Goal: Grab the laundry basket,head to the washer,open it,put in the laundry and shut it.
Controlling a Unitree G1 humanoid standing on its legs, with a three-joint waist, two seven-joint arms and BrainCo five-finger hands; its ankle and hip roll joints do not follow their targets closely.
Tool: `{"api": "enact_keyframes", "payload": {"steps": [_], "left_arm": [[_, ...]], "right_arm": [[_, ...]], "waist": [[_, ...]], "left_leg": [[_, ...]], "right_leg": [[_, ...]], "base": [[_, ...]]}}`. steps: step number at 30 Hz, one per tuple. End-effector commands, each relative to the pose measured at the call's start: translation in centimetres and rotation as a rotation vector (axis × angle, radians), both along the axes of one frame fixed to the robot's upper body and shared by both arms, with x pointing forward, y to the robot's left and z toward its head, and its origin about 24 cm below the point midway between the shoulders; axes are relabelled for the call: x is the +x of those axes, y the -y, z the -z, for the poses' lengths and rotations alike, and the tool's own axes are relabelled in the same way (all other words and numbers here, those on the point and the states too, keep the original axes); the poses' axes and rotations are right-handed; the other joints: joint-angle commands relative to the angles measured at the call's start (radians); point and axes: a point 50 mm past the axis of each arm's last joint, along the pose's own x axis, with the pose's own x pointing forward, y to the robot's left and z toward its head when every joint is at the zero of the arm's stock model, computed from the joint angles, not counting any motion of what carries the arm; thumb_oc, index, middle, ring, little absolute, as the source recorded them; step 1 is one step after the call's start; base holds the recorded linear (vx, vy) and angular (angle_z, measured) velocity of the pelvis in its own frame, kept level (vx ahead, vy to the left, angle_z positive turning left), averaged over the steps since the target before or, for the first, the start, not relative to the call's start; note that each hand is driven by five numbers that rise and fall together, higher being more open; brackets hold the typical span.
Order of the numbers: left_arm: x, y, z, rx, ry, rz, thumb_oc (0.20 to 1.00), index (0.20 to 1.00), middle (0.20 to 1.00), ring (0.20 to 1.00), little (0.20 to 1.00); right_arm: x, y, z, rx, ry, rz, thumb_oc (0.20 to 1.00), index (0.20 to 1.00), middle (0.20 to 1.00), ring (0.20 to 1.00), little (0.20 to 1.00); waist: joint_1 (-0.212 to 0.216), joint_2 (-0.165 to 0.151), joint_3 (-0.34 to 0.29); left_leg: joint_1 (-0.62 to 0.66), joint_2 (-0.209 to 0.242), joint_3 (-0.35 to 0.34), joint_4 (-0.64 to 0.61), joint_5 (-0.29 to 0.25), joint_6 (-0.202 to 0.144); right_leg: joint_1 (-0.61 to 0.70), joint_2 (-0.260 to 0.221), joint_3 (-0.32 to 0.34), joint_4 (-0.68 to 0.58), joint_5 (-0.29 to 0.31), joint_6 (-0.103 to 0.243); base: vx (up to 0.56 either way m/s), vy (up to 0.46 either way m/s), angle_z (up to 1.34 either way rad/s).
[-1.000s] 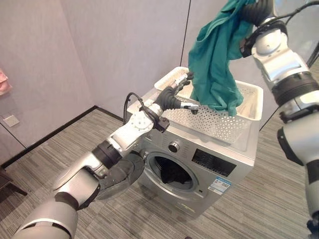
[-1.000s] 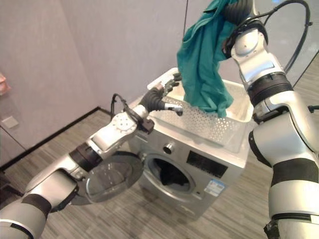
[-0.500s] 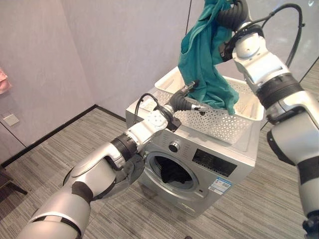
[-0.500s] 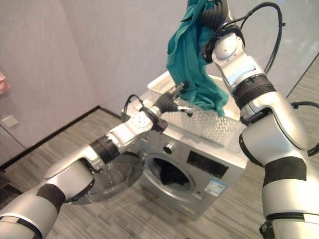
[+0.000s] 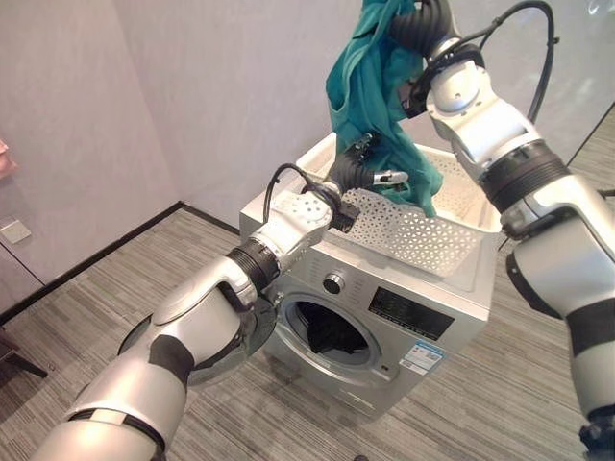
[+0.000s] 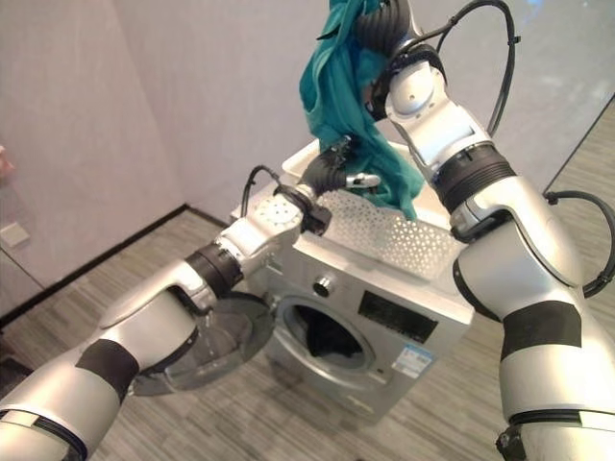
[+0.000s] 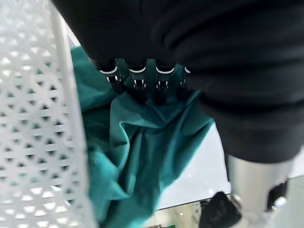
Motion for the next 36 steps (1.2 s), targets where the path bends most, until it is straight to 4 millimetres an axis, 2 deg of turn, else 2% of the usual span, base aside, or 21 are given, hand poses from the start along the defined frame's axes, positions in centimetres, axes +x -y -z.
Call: {"api": "enact_keyframes", "payload": {"steps": [1,4,6,8,11,15,19,23,25,28,32,36], "left_arm": [[0.8,-0.1,-6.1,-0.066,0.138,-0.065,1.0,1.0,1.0,1.0,1.0],[0.4,-0.2,-6.7,-0.103,0.178,-0.064,1.0,1.0,1.0,1.0,1.0],[0.2,0.2,-6.5,-0.115,0.173,-0.055,1.0,1.0,1.0,1.0,1.0],[-0.4,1.3,-5.9,-0.15,0.151,-0.028,1.0,1.0,1.0,1.0,1.0],[-0.9,2.4,-5.5,-0.218,0.109,-0.009,1.0,1.0,1.0,1.0,1.0],[-1.8,3.3,-6.3,-0.346,0.101,0.027,1.0,1.0,1.0,1.0,1.0],[-2.1,3.0,-6.6,-0.406,0.111,0.029,1.0,1.0,1.0,1.0,1.0],[-2.3,1.1,-6.9,-0.477,0.151,-0.007,1.0,1.0,1.0,1.0,1.0],[-2.3,-0.5,-7.2,-0.528,0.182,-0.053,1.0,1.0,1.0,1.0,1.0],[-2.0,-1.7,-6.7,-0.541,0.189,-0.104,1.0,1.0,1.0,1.0,1.0],[-1.9,-2.5,-5.9,-0.56,0.177,-0.138,1.0,1.0,1.0,1.0,1.0],[-1.9,-2.3,-5.1,-0.551,0.153,-0.142,1.0,1.0,1.0,1.0,1.0]], "right_arm": [[-2.2,1.3,-7.5,0.03,0.202,0.074,0.2,0.2,0.2,0.2,0.2],[-2.4,2.5,-7.7,0.032,0.212,0.105,0.2,0.2,0.2,0.2,0.2],[-2.4,2.6,-7.7,0.034,0.21,0.107,0.2,0.2,0.2,0.2,0.2],[-2.3,2.7,-7.5,0.049,0.203,0.109,0.2,0.2,0.2,0.2,0.2],[-2.0,2.4,-7.1,0.057,0.191,0.103,0.2,0.2,0.2,0.2,0.2],[-1.9,1.5,-6.8,0.048,0.19,0.087,0.2,0.2,0.2,0.2,0.2],[-1.9,1.2,-6.7,0.046,0.192,0.078,0.2,0.2,0.2,0.2,0.2],[-1.8,1.6,-6.3,0.048,0.191,0.081,0.2,0.2,0.2,0.2,0.2],[-1.7,1.8,-5.9,0.05,0.184,0.085,0.2,0.2,0.2,0.2,0.2],[-1.7,1.5,-5.7,0.056,0.18,0.07,0.2,0.2,0.2,0.2,0.2],[-1.5,0.9,-5.5,0.069,0.173,0.05,0.2,0.2,0.2,0.2,0.2],[-1.4,0.4,-5.2,0.077,0.164,0.032,0.2,0.2,0.2,0.2,0.2]], "waist": [[0.02,-0.018,-0.005],[0.021,-0.018,-0.007],[0.022,-0.018,-0.007],[0.021,-0.019,-0.007],[0.015,-0.022,-0.006],[0.009,-0.023,-0.004],[0.008,-0.023,-0.003],[0.013,-0.027,0.0],[0.016,-0.032,0.002],[0.015,-0.036,0.002],[0.015,-0.039,0.002],[0.011,-0.041,0.002]], "left_leg": [[0.015,-0.042,-0.056,0.004,-0.061,0.009],[0.02,-0.042,-0.052,0.004,-0.064,0.011],[0.02,-0.042,-0.051,0.004,-0.064,0.011],[0.02,-0.042,-0.051,0.004,-0.065,0.012],[0.022,-0.041,-0.051,0.004,-0.066,0.011],[0.021,-0.04,-0.047,0.004,-0.066,0.009],[0.022,-0.038,-0.041,0.004,-0.066,0.009],[0.026,-0.037,-0.037,0.004,-0.065,0.01],[0.026,-0.036,-0.037,0.004,-0.064,0.009],[0.026,-0.035,-0.038,0.004,-0.063,0.009],[0.025,-0.035,-0.038,0.004,-0.063,0.009],[0.025,-0.035,-0.037,0.004,-0.062,0.008]], "right_leg": [[0.099,0.03,0.009,0.001,-0.144,0.061],[0.102,0.03,0.012,0.001,-0.145,0.06],[0.102,0.03,0.012,0.001,-0.145,0.06],[0.1,0.032,0.011,0.001,-0.148,0.058],[0.1,0.034,0.013,0.001,-0.151,0.057],[0.096,0.036,0.015,0.001,-0.15,0.057],[0.093,0.037,0.02,0.001,-0.149,0.056],[0.094,0.038,0.021,0.001,-0.151,0.054],[0.095,0.039,0.023,0.001,-0.152,0.052],[0.094,0.041,0.023,0.001,-0.154,0.05],[0.095,0.042,0.023,0.001,-0.153,0.048],[0.096,0.043,0.021,0.001,-0.154,0.047]], "base": [[0.0,0.0,0.0],[0.0,-0.007,-0.01],[0.0,0.0,0.0],[0.0,0.0,0.0],[0.0,0.0,0.0],[0.0,0.0,0.0],[0.0,-0.002,-0.01],[0.0,0.0,0.0],[0.0,0.0,0.0],[0.0,0.0,0.0],[0.0,0.0,0.0],[0.0,0.0,0.0]]}}
